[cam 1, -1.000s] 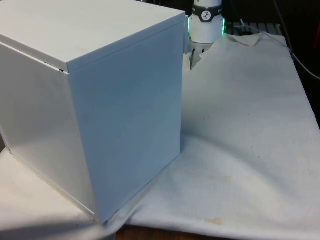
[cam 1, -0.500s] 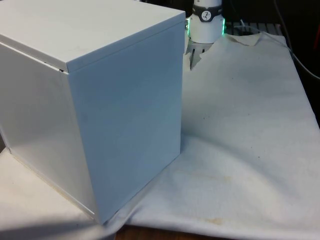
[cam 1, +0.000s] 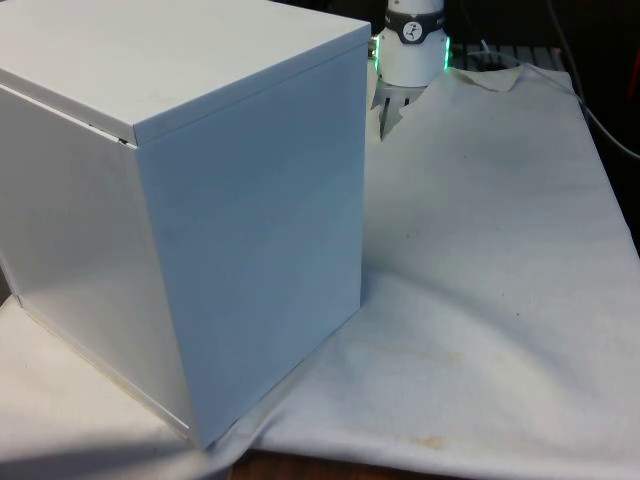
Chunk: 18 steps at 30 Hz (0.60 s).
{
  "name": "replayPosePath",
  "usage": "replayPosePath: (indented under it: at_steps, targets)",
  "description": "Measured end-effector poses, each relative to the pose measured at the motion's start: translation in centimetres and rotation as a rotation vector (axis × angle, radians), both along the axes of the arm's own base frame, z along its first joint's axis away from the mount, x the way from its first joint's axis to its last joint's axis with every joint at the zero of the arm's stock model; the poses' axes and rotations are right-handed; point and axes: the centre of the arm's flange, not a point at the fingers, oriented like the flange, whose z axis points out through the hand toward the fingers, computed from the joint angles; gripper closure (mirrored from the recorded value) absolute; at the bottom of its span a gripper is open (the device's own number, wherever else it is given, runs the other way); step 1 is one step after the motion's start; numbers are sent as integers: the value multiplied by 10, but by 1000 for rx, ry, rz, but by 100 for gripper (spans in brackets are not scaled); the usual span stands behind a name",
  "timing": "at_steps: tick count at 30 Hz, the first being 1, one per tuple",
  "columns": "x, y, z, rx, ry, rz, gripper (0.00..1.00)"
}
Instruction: Open the drawer, then close it.
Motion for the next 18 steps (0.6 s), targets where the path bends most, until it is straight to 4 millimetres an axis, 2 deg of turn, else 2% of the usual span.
replayPosePath:
  at_steps: [18]
  targets:
    - [7, -4, 0, -1, -17, -22, 100]
